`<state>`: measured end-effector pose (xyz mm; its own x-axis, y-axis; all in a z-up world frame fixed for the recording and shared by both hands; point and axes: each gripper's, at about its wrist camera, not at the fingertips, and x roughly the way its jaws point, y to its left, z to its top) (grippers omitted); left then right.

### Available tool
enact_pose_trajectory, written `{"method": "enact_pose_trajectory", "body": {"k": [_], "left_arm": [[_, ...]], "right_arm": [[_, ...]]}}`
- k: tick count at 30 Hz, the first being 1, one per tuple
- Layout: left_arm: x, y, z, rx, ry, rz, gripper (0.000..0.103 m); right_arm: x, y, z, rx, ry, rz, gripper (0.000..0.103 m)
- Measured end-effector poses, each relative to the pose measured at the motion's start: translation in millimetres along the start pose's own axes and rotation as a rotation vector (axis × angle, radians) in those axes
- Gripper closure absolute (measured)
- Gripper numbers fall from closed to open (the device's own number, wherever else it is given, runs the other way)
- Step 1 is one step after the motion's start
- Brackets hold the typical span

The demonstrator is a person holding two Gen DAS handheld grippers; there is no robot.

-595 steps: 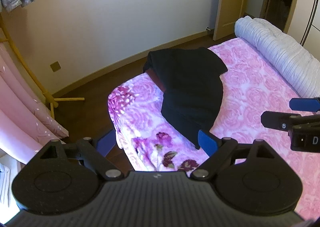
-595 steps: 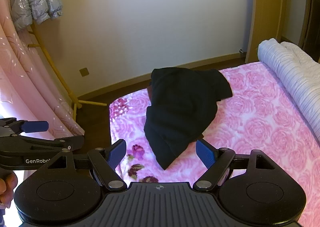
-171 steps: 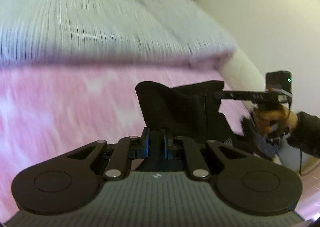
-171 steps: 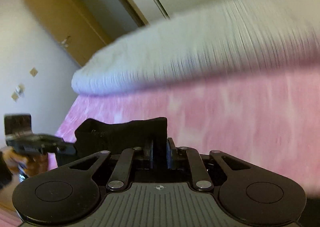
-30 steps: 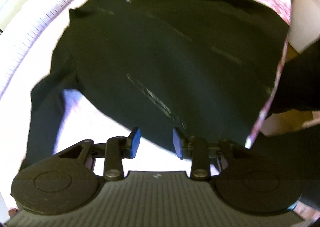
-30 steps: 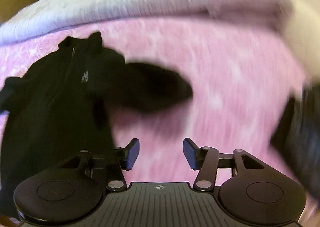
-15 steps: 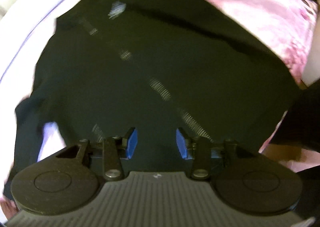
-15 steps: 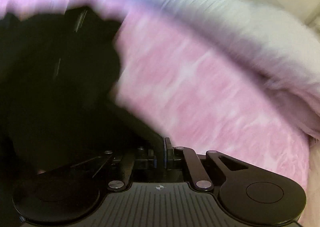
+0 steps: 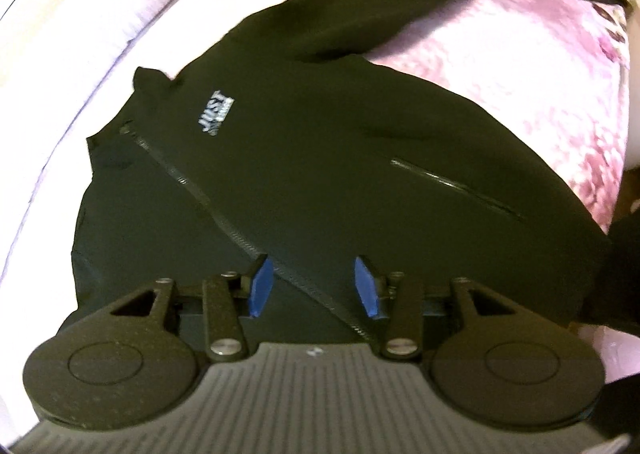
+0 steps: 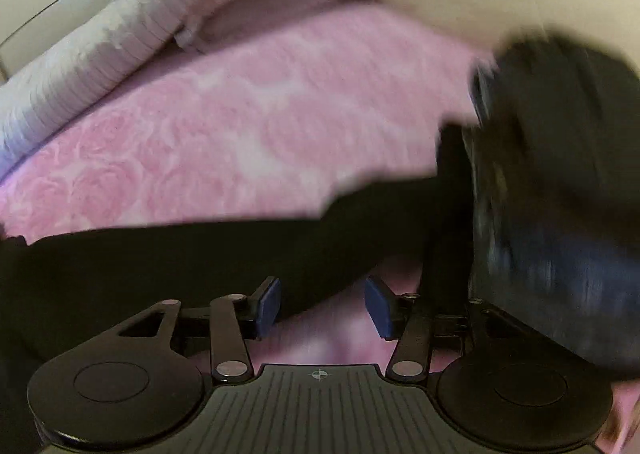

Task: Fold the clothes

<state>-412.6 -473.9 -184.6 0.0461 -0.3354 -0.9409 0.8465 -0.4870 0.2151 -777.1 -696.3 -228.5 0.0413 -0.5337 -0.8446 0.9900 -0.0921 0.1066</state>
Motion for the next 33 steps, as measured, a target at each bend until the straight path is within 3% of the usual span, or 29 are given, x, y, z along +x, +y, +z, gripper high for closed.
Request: {"method": "enact_pose_trajectory", "body": {"k": [5,11,17,22,27,30,33], "left_arm": [[5,42,-25,-0.128,0.018,0.037,0.057],[16,123,-74,-0.314,0.025,0.091,0.053],[53,220,-87,-0.254,-0.056,0.123,0.053],[102,292,-78,-0.199,-0.116,0.124,0.053],[143,350,-70,-0.289,-0.166,0.105,0.053],[173,373,-60,-0.353,-0.177,0.05,0.053],[202,384,-50,-0.375,-0.154,-0.064,0.057]], "right_arm": [[-28,30,-27,-0.039,0.06,0.104,0.052],[-35,123,-45,-0.226,0.081,0.338,0.051],[-18,249,-25,-0.454,0.047,0.494,0.051],[23,354,-10,-0.611,0.023,0.531,0.051],[85,430,0,-0.755,0.048,0.523,0.041],[119,457,6,-0.799,0.067,0.511,0.04],[147,472,12,-0.801,0.101,0.536,0.04]]}}
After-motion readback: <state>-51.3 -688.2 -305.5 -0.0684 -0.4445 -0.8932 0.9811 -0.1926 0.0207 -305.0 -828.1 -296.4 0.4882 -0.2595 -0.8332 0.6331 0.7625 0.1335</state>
